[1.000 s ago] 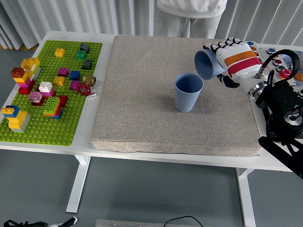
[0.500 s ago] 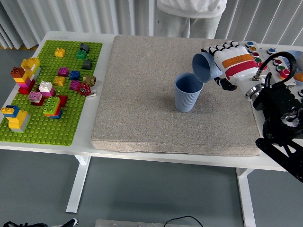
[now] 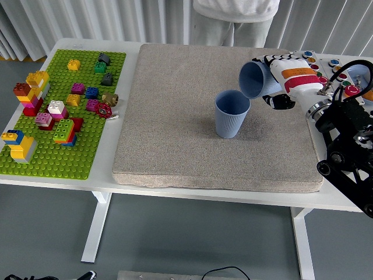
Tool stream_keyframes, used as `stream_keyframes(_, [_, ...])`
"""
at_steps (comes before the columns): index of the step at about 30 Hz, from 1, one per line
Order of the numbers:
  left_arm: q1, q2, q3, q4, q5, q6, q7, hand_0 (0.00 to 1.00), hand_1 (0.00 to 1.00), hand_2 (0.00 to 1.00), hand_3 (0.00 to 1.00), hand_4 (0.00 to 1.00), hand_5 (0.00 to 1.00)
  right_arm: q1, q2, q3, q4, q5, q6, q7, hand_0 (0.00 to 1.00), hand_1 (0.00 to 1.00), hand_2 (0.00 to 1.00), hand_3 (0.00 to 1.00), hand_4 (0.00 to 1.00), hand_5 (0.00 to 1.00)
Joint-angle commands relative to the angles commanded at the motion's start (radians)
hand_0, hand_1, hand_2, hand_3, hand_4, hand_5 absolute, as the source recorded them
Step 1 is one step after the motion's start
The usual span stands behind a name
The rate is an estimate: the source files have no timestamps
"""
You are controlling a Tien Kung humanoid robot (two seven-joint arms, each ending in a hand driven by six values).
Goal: Pick cup pour cup place
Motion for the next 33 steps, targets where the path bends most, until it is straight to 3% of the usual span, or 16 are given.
stream_keyframes(15, [-0.004, -0.002, 0.002, 0.0, -0.003, 0.0, -0.002, 0.782, 0.821, 0.835, 0.763, 0.496, 0.998, -0.005, 0.002, 0.041, -0.016, 0.274, 0.004, 0.045, 0.869, 0.737, 0.642, 0.703, 0.707, 0.108])
stream_keyframes(28, [-0.002, -0.004, 0.002, 0.0, -0.002, 0.0, -0.001, 0.782, 0.821, 0.835, 0.763, 0.496, 0.998, -0.042, 0.023, 0.158, -0.066, 0.777, 0.089, 0.119, 0.867, 0.735, 0.639, 0.702, 0.707, 0.115])
stream_keyframes(33, [0.003, -0.004, 0.0, 0.0, -0.001, 0.0, 0.0, 0.782, 0.821, 0.835, 0.763, 0.496, 0.998, -0.058, 0.033, 0.193, -0.09, 0.866, 0.107, 0.129, 0.867, 0.735, 0.639, 0.702, 0.707, 0.115])
